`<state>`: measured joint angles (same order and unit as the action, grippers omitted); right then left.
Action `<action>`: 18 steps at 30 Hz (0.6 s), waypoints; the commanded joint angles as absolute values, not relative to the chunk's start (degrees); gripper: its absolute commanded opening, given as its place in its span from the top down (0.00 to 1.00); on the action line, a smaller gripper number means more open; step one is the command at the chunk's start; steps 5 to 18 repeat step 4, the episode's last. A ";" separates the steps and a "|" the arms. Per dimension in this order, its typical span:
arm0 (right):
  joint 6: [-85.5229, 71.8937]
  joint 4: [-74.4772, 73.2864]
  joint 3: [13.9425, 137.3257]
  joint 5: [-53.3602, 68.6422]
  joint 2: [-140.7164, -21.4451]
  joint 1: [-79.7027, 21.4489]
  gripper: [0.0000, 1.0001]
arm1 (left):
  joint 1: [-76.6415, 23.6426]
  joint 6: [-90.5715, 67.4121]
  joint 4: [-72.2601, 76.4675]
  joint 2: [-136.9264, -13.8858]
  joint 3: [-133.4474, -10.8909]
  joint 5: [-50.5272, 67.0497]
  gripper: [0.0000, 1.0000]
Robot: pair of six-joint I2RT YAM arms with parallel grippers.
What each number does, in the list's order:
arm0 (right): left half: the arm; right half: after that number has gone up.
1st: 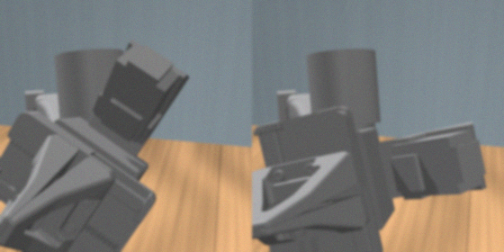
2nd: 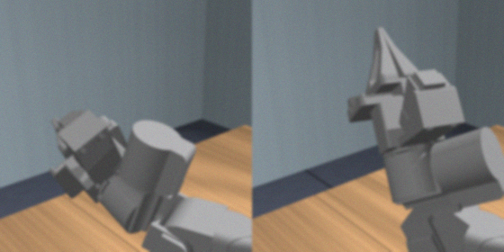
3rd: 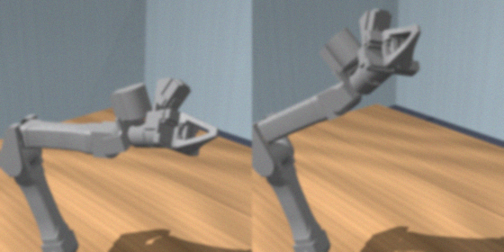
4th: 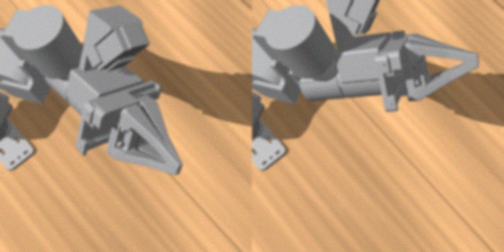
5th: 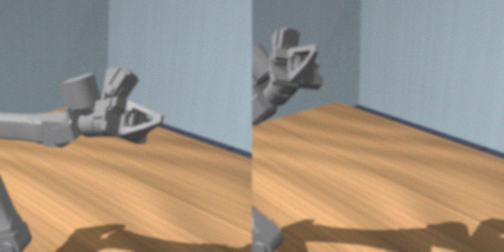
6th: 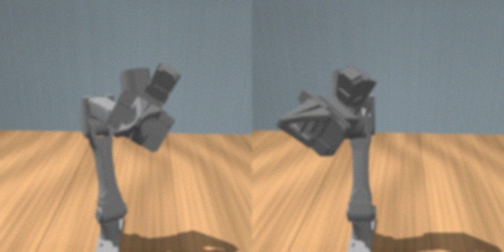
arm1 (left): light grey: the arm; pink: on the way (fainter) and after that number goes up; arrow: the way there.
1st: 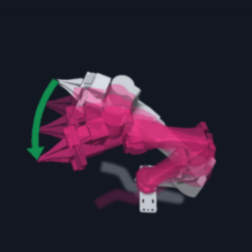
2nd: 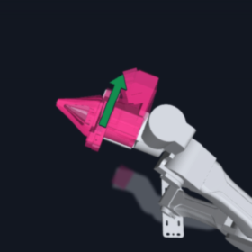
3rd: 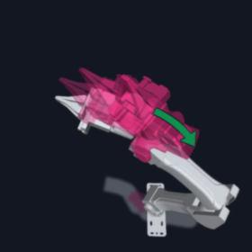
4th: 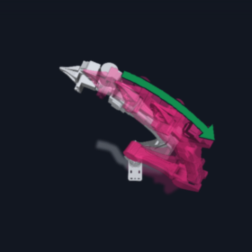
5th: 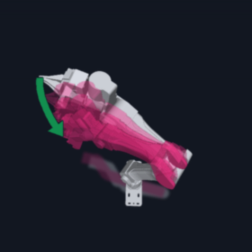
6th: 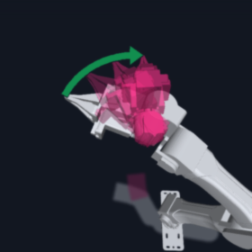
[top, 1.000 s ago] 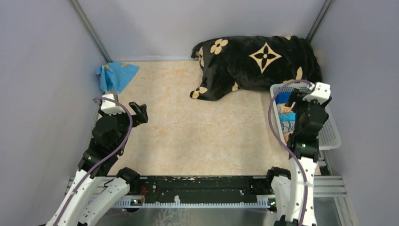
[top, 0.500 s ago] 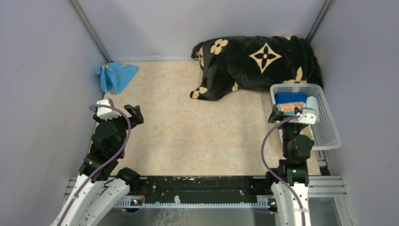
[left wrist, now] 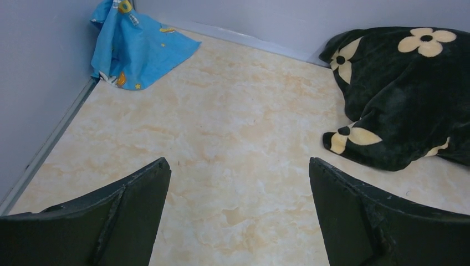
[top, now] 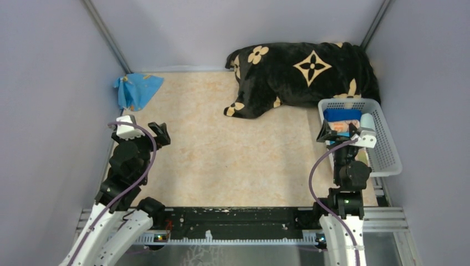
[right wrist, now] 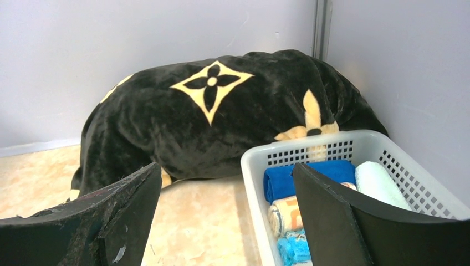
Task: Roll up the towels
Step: Reset both arms
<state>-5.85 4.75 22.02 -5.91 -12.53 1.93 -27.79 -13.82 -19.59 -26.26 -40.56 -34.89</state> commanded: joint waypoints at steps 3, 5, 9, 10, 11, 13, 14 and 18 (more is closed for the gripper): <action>-6.51 7.76 22.56 -5.52 -13.18 1.39 0.12 | -26.86 -13.60 -18.53 -27.22 -40.70 -33.35 0.00; -6.55 7.59 22.66 -5.78 -13.17 1.41 0.12 | -26.79 -13.62 -18.43 -27.18 -40.64 -33.06 0.00; -6.55 7.59 22.66 -5.78 -13.17 1.41 0.12 | -26.79 -13.62 -18.43 -27.18 -40.64 -33.06 0.00; -6.55 7.59 22.66 -5.78 -13.17 1.41 0.12 | -26.79 -13.62 -18.43 -27.18 -40.64 -33.06 0.00; -6.55 7.59 22.66 -5.78 -13.17 1.41 0.12 | -26.79 -13.62 -18.43 -27.18 -40.64 -33.06 0.00; -6.55 7.59 22.66 -5.78 -13.17 1.41 0.12 | -26.79 -13.62 -18.43 -27.18 -40.64 -33.06 0.00; -6.55 7.59 22.66 -5.78 -13.17 1.41 0.12 | -26.79 -13.62 -18.43 -27.18 -40.64 -33.06 0.00; -6.55 7.59 22.66 -5.78 -13.17 1.41 0.12 | -26.79 -13.62 -18.43 -27.18 -40.64 -33.06 0.00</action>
